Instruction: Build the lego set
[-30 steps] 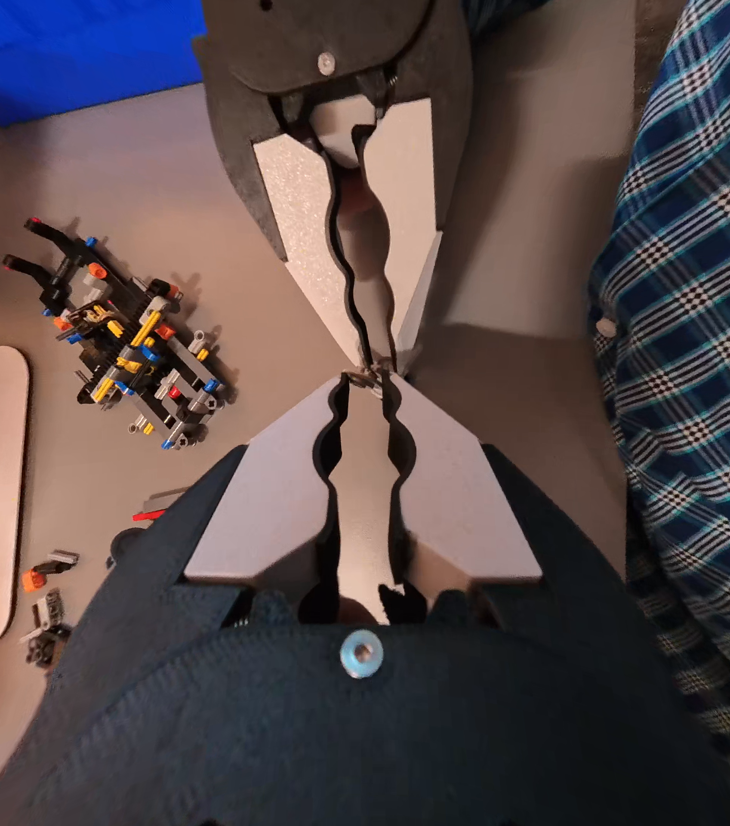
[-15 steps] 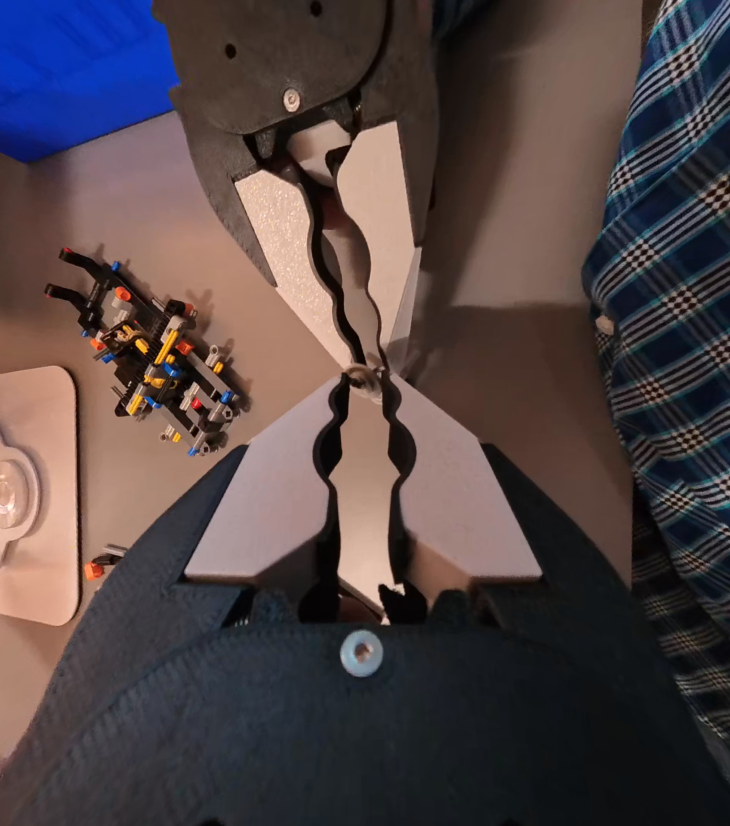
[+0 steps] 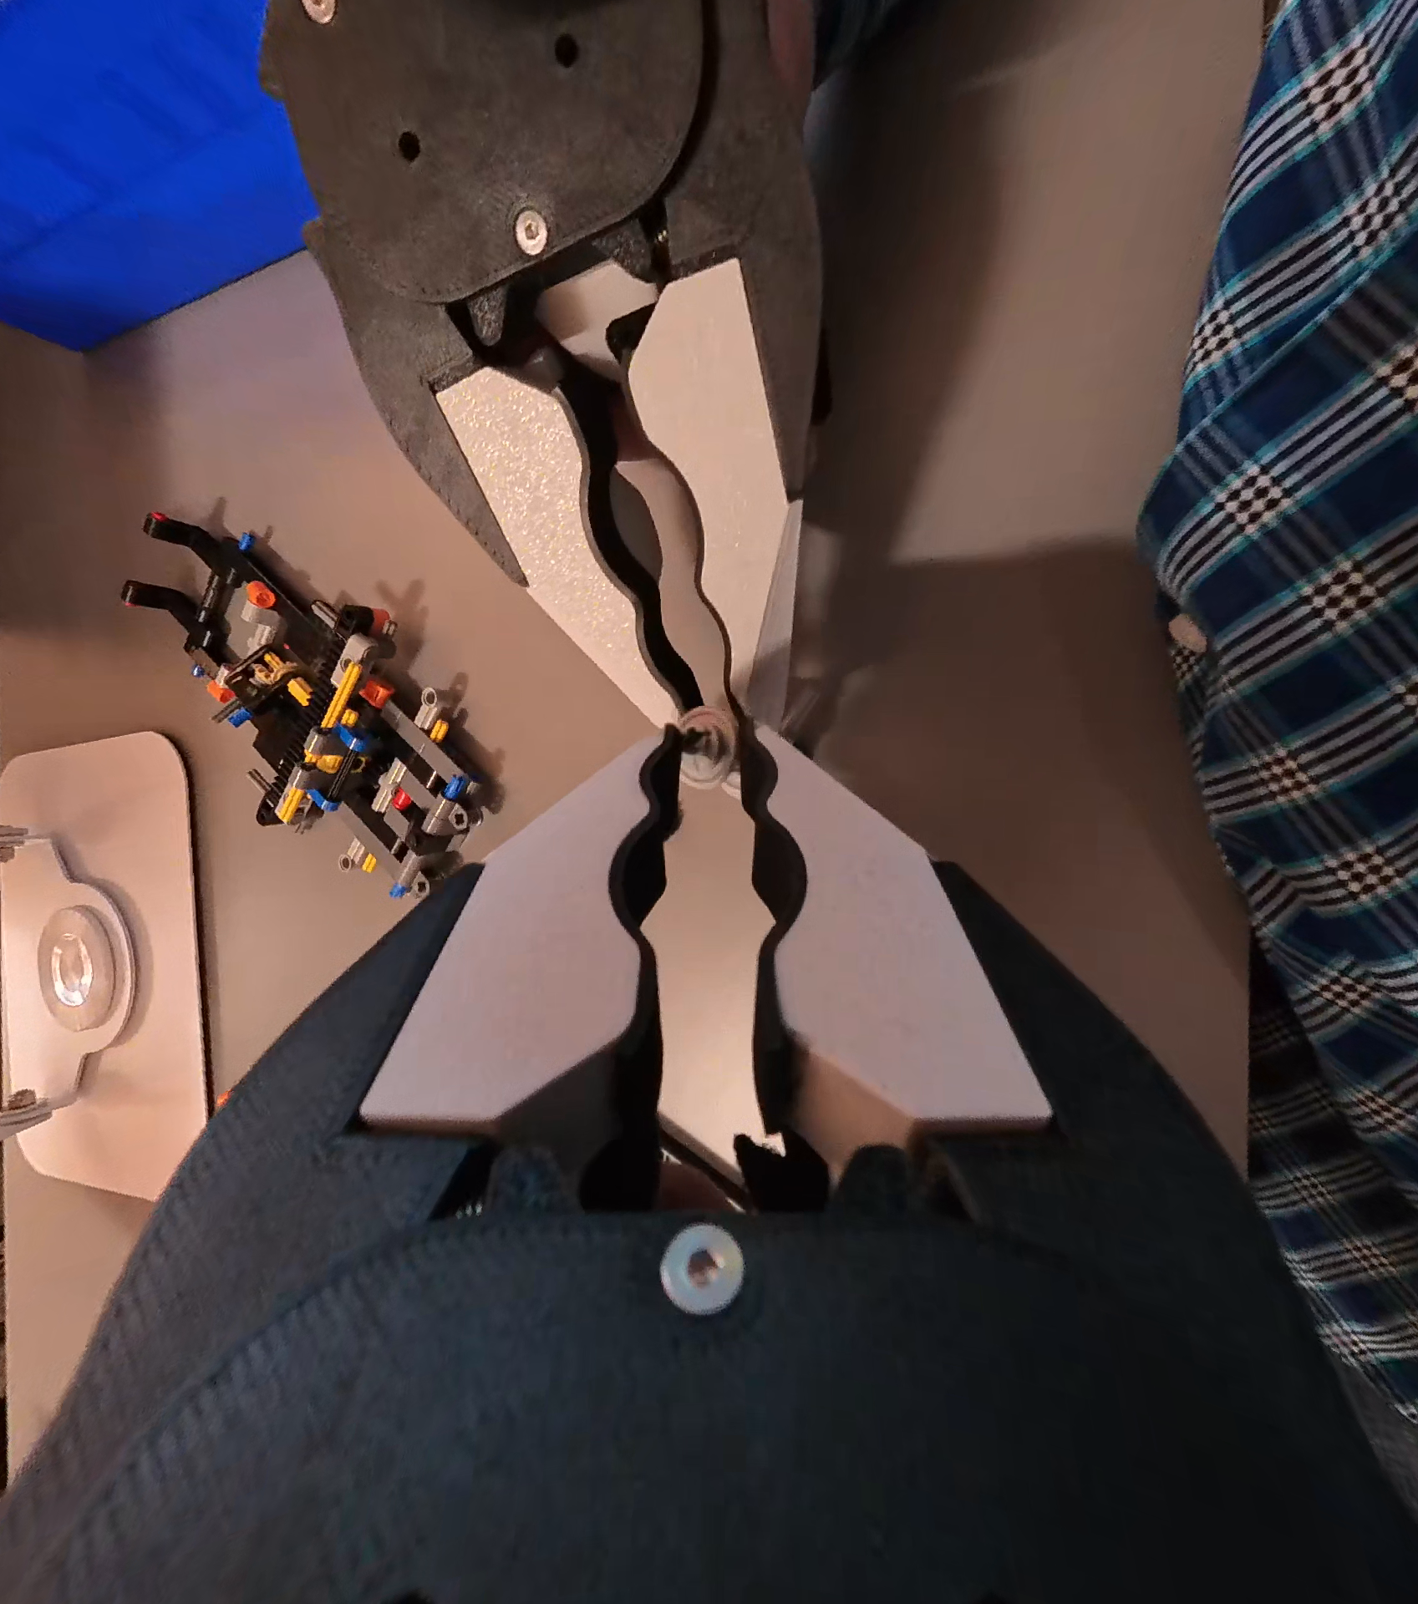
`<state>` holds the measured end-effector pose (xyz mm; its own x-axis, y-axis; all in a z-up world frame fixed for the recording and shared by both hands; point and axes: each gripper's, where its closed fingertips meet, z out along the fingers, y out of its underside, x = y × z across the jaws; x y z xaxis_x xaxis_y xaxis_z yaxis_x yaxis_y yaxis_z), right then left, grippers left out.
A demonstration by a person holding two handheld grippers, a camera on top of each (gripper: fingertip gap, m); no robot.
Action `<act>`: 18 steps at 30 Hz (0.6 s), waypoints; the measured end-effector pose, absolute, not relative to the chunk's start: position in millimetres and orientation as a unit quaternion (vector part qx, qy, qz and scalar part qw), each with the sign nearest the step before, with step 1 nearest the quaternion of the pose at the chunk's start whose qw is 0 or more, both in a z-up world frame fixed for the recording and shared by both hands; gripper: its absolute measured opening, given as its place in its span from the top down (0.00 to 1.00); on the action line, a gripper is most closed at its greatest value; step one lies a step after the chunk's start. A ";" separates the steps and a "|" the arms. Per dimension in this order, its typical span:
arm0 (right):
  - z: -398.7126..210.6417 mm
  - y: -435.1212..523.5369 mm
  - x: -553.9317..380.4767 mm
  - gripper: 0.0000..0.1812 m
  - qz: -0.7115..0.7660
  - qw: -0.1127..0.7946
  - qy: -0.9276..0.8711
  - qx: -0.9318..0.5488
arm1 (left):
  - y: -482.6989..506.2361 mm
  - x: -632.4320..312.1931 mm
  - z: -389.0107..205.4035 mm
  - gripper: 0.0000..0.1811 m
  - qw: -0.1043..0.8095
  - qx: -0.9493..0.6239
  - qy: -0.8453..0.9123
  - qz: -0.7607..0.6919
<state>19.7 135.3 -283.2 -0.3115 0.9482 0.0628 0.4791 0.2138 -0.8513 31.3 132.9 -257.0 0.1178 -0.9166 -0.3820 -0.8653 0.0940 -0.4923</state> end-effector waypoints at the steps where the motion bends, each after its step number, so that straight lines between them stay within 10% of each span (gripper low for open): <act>1: -283.2 135.5 19.6 0.96 0.380 0.309 -0.715 -0.499 | 133.4 32.0 -257.2 0.94 0.329 -0.671 0.664 -0.039; 18: -280.8 139.4 18.5 0.96 0.386 0.315 -0.706 -0.503 | 141.3 26.3 -255.9 0.96 0.367 -0.694 0.615 -0.077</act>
<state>18.5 139.4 -280.8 -0.2951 0.9538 0.0556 0.4682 0.1951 -0.8618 26.3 141.3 -255.9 0.2320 -0.9097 -0.3443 -0.7968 0.0253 -0.6037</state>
